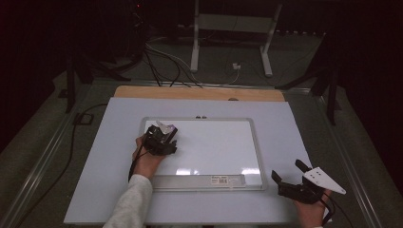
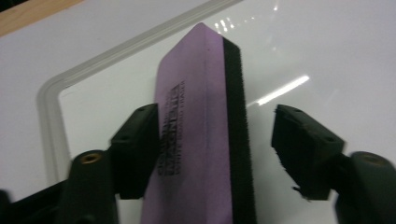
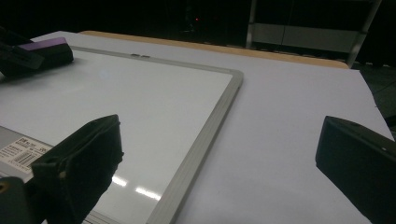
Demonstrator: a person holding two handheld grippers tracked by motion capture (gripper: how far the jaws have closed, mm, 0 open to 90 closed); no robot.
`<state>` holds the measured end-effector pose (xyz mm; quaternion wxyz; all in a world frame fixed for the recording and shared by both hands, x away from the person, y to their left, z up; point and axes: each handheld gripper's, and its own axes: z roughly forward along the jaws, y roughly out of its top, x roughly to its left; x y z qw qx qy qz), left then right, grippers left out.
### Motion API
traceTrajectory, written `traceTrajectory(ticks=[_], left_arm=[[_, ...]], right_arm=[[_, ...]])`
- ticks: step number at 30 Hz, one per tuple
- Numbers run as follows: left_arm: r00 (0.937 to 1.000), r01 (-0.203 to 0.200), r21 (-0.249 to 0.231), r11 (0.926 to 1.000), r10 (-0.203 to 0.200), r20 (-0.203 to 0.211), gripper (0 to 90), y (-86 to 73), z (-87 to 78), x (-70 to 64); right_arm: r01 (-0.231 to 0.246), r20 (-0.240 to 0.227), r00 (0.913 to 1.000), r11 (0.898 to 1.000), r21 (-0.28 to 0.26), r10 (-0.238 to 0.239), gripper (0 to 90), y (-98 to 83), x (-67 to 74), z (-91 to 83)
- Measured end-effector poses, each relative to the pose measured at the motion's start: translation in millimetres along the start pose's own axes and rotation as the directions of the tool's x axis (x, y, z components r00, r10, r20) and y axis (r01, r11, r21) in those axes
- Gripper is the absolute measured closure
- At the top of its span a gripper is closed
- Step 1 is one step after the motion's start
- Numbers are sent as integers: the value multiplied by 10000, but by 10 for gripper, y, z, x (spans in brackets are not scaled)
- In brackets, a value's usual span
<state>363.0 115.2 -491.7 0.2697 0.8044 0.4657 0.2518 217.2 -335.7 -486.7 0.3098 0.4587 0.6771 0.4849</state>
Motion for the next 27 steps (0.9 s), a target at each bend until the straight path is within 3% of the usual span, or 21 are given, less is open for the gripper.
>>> traceTrajectory(ticks=[4, 12, 17, 22, 27], left_arm=[[9998, 171, -2, 9999, -171, -98, 486, -6, -4, 43], [9991, 395, -59, 9992, -395, -133, 527, -12, -7, 89], [9956, 926, -346, 9951, -931, -127, 611, -6, -46, 144], [9933, 1130, -427, 9927, -1140, -201, 627, -7, -58, 173], [9863, 1591, -606, 9854, -1614, -343, 630, -3, -76, 226]], right_arm=[[16, -4, 10000, 10000, 8, -16, 10, 0, 3, 2], [17, 6, 10000, 10000, -22, -17, 10, 1, -2, -4], [10, 2, 10000, 10000, -29, -10, 9, 1, -3, -5], [17, 9, 10000, 10000, -22, -17, 10, 2, -1, -5], [13, 6, 10000, 10000, -36, -13, 10, 1, -5, -6]])
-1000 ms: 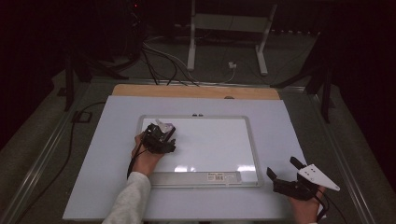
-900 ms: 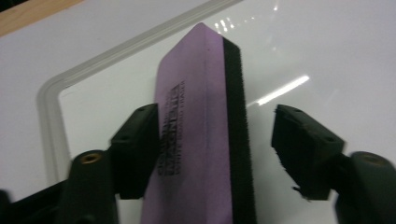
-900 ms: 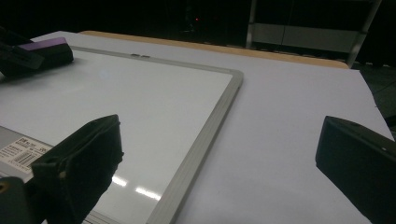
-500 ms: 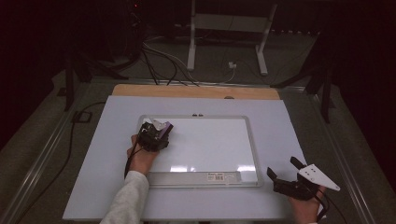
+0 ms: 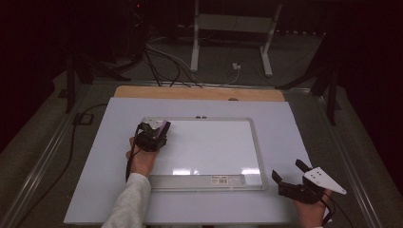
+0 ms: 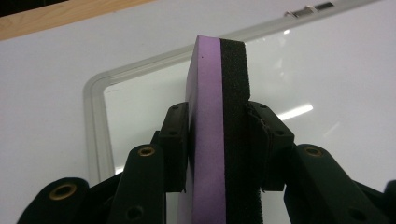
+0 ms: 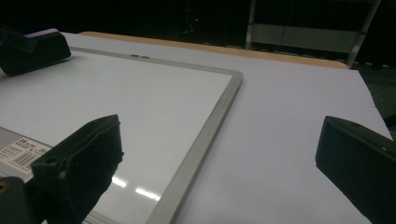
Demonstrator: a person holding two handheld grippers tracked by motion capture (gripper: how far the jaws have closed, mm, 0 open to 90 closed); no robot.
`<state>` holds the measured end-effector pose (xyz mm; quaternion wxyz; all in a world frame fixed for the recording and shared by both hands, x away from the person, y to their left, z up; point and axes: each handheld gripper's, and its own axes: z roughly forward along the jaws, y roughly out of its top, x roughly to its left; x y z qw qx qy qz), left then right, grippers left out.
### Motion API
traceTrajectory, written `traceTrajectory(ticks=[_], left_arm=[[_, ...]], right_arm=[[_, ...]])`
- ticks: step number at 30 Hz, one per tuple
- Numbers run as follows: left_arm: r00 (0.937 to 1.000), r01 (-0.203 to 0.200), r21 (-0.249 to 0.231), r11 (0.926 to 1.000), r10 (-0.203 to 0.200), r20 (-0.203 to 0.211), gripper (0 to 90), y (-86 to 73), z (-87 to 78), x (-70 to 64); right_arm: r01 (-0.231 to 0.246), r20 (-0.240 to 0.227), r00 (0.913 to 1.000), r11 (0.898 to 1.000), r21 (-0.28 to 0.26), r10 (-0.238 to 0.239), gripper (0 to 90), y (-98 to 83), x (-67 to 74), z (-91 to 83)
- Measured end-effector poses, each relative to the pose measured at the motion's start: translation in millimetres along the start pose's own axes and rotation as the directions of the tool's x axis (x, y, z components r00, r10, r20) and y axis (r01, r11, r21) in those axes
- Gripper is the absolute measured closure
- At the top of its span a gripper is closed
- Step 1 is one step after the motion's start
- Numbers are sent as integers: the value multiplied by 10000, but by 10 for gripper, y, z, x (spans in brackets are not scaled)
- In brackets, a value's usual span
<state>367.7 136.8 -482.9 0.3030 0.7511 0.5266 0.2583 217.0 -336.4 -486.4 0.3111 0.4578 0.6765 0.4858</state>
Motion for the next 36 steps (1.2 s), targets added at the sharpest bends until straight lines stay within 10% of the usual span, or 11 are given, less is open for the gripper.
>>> traceTrajectory(ticks=[14, 36], left_arm=[[9847, 1618, -242, 9865, -1630, -612, 634, 29, -14, 240], [9598, 2663, -203, 9637, -2670, -866, 637, 44, 64, 316]], right_arm=[[-1, -1, 10000, 10000, 8, 1, 10, 0, -1, 1], [-10, -6, 10000, 10000, 20, 10, 10, -1, 1, 6]])
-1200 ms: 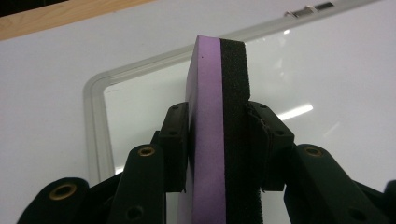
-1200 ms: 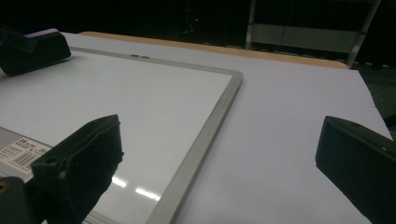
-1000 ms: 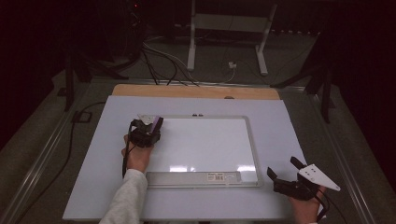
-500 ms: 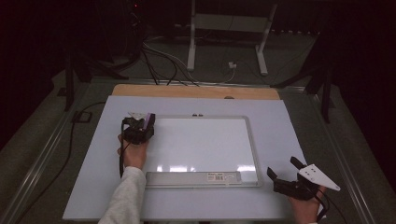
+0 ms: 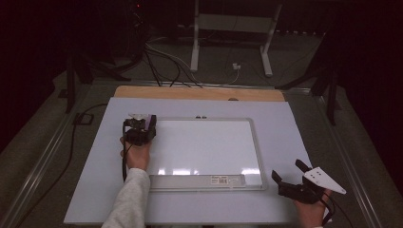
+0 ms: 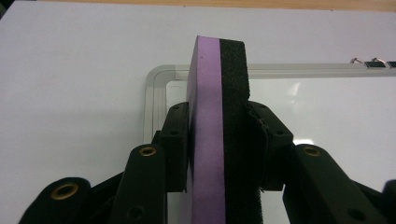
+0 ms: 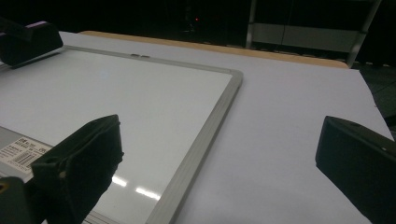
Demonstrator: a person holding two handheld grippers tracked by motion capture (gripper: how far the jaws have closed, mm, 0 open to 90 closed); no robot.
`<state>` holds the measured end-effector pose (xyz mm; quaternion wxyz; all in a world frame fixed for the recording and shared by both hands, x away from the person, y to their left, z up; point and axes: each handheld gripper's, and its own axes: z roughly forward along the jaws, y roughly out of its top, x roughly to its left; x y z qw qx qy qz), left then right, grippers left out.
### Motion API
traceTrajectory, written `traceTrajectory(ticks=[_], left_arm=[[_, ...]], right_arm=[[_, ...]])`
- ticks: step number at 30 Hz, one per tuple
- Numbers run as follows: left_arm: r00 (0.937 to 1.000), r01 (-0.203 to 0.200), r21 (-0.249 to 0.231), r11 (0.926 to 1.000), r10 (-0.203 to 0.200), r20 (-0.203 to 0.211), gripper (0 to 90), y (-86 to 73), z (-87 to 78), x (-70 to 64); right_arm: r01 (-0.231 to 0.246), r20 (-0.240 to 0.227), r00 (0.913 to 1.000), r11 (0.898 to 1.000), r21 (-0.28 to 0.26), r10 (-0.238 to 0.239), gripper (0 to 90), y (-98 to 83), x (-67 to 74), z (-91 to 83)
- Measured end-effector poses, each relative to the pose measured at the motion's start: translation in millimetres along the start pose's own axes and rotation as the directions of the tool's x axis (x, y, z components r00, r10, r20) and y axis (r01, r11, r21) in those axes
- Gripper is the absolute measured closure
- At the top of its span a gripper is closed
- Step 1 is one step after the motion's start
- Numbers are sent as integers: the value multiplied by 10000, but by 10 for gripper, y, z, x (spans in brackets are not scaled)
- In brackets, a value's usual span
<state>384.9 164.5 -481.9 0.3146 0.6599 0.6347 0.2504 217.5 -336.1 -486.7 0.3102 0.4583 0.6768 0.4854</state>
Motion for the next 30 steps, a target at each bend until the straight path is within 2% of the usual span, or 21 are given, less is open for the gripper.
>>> traceTrajectory(ticks=[8, 13, 17, 30], left_arm=[[9992, 395, 160, 9991, -393, -122, 637, 3, 50, 13], [9978, 574, 268, 9980, -565, -342, 637, -3, 83, 29], [9961, 842, 247, 9961, -835, -284, 639, -2, 100, 61], [9937, 983, 18, 9952, -981, -537, 640, 14, 150, 52]], right_arm=[[-7, -6, 10000, 10000, -3, 7, 9, -1, -3, 1], [1, -1, 10000, 10000, 2, -1, 10, 0, -1, 0], [-1, -1, 10000, 10000, 3, 1, 9, 1, -4, 2], [15, 1, 10000, 10000, -36, -15, 9, 4, -5, -12]])
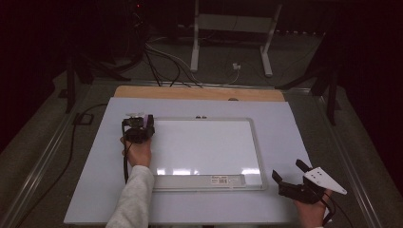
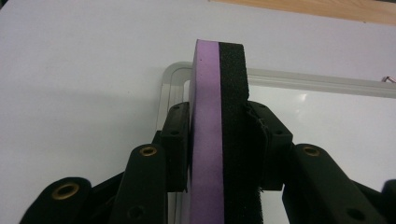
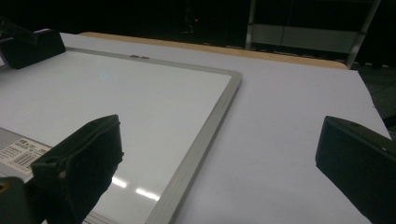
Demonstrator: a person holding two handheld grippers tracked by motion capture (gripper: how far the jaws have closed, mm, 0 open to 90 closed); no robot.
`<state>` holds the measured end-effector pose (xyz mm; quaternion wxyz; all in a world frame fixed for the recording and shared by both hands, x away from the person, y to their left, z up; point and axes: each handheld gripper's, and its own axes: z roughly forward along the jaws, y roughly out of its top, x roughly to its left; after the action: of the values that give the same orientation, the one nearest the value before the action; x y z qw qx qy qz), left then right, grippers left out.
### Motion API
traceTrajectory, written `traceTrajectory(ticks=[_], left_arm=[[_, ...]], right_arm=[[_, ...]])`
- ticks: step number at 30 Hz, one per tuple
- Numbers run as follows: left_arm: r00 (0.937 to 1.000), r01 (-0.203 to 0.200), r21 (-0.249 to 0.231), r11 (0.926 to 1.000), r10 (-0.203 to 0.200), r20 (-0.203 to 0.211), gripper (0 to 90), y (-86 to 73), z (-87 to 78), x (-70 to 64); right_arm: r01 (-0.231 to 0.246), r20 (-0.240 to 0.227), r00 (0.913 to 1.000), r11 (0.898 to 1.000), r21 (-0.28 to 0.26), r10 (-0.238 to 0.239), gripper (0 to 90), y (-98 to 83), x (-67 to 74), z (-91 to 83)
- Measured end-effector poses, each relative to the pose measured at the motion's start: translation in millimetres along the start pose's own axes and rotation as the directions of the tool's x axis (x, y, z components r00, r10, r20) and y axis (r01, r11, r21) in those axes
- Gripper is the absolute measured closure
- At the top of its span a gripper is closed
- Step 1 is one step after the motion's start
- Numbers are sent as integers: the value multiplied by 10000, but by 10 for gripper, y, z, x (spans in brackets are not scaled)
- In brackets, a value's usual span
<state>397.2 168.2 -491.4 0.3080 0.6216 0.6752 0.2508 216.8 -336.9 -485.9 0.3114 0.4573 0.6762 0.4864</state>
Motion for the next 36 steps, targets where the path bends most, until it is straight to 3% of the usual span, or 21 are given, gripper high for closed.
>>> traceTrajectory(ticks=[11, 15, 18, 20, 22, 25, 28, 31, 33, 35, 36], left_arm=[[9999, -107, -124, 9999, 107, -23, 631, 18, 26, 15], [9991, -193, -459, 9988, 210, 363, 450, 28, -55, 52], [9947, -572, -889, 9944, 644, 807, 297, 40, -192, 81], [9868, -1010, -1236, 9872, 1152, 1139, 242, 38, -321, 106], [9753, -1474, -1810, 9724, 1733, 1370, 181, 8, -476, 133], [9544, -1903, -2458, 9505, 2378, 1805, 142, -57, -692, 193], [9310, -2000, -2810, 9386, 2715, 2441, 65, -139, -863, 285], [9089, -2364, -3234, 9163, 3262, 2597, 34, -295, -986, 346], [9008, -2640, -3342, 9048, 3552, 2499, 24, -416, -1036, 381], [8956, -2818, -3454, 8951, 3745, 2399, 9, -531, -1080, 435], [8953, -2780, -3519, 8938, 3738, 2422, 9, -581, -1104, 464]], right_arm=[[-21, 4, 10000, 10000, -14, 21, 9, -2, -5, -2], [-13, 8, 10000, 10000, -21, 14, 9, 0, -6, -4], [-64, 15, 10000, 10000, 7, 64, 9, -4, -10, 0], [-45, 4, 10000, 10000, -1, 45, 9, -3, -7, -1], [-40, -2, 10000, 10000, -3, 40, 9, -3, -3, 0], [-32, -20, 10000, 10000, 6, 32, 9, -5, -1, 6], [-7, -45, 10000, 10000, -9, 7, 9, -4, 4, 8], [7, -59, 10000, 10000, 1, -7, 9, -5, 7, 10], [-10, -76, 10000, 10000, 9, 10, 9, -6, 2, 16], [-46, -96, 9999, 10000, 13, 46, 9, -9, -3, 18], [-42, -100, 9999, 10000, 24, 43, 9, -10, -4, 18]])
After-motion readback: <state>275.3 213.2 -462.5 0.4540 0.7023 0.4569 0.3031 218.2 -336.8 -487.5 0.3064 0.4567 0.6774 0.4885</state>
